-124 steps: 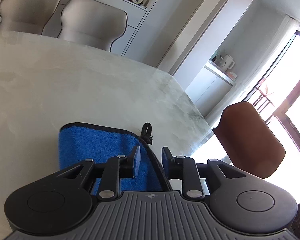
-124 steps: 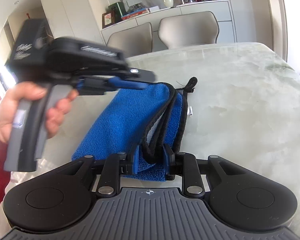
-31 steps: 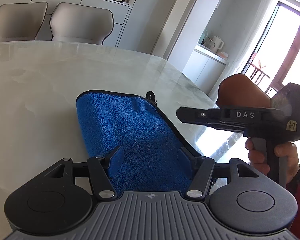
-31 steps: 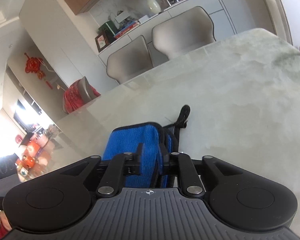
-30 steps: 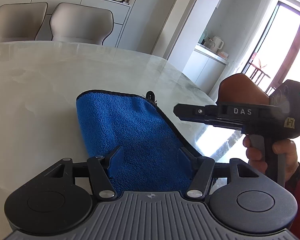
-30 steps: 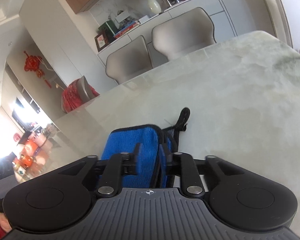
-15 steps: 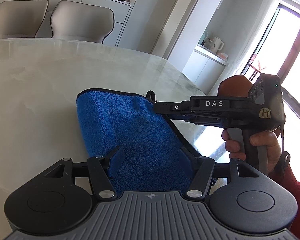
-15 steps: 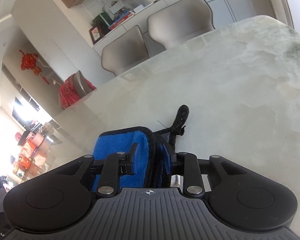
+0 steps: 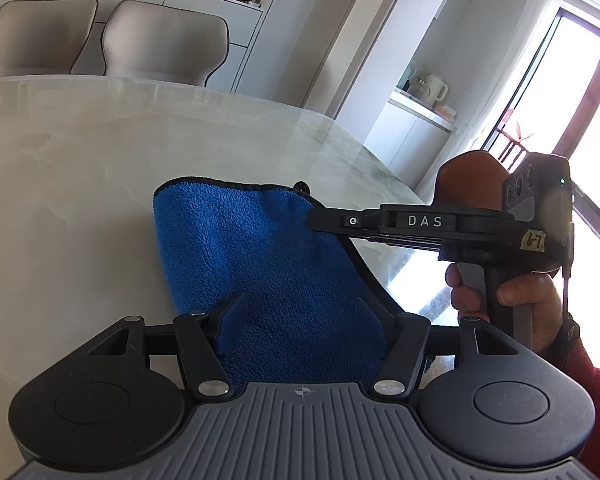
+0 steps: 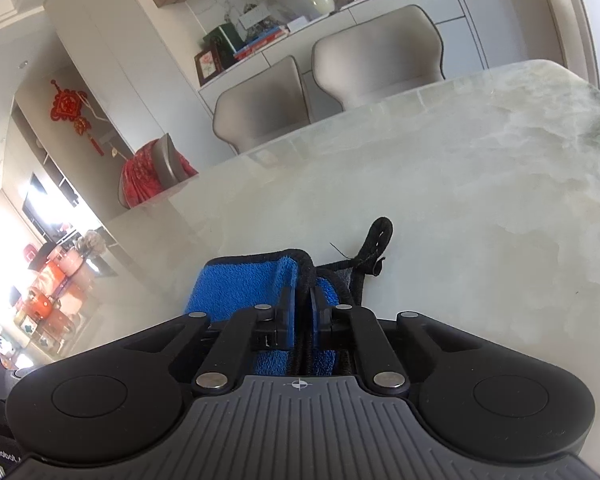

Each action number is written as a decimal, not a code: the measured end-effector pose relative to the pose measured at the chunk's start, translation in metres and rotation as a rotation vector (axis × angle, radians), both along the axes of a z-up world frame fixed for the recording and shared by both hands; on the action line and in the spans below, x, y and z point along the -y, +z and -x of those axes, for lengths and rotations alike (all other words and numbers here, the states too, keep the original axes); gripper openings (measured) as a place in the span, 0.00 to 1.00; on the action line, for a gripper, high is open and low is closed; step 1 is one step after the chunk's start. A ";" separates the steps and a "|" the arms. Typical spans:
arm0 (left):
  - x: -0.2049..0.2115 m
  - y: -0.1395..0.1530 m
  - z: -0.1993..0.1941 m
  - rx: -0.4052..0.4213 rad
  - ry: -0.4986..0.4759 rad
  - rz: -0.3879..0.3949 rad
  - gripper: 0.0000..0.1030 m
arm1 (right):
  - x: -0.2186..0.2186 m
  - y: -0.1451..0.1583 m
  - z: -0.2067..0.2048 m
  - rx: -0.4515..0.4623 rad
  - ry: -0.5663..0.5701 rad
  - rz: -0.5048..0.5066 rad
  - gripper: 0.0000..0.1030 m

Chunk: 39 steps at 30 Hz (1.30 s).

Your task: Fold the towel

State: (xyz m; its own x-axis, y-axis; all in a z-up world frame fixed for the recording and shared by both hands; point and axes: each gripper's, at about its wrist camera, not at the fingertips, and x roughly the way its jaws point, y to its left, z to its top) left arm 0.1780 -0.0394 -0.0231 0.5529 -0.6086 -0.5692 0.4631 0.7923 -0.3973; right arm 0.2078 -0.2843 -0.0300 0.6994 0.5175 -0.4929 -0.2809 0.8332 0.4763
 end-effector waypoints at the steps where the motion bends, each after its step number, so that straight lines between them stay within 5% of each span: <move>1: -0.001 0.002 0.000 0.003 0.001 0.004 0.62 | 0.001 0.003 0.004 0.012 -0.004 -0.006 0.08; 13: 0.006 -0.004 0.003 0.030 -0.012 -0.037 0.63 | 0.009 -0.010 -0.004 -0.052 -0.039 0.018 0.11; 15: 0.007 -0.004 0.003 0.034 -0.014 -0.043 0.63 | 0.011 -0.007 -0.002 -0.063 -0.040 0.014 0.27; 17: 0.007 -0.003 0.002 0.031 -0.013 -0.040 0.63 | 0.013 -0.002 0.006 -0.048 -0.049 0.023 0.33; 28: 0.005 0.001 0.018 0.023 -0.023 -0.021 0.66 | 0.004 0.003 0.096 -0.034 0.038 0.118 0.33; 39: 0.001 0.001 0.032 0.021 0.012 -0.005 0.67 | 0.001 0.006 0.108 -0.031 0.048 0.107 0.30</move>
State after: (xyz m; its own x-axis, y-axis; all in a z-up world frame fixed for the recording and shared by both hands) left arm 0.1463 -0.0401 -0.0220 0.5723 -0.5990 -0.5600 0.4617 0.7998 -0.3836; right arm 0.0997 -0.2856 -0.0242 0.6590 0.4935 -0.5676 -0.3083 0.8656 0.3945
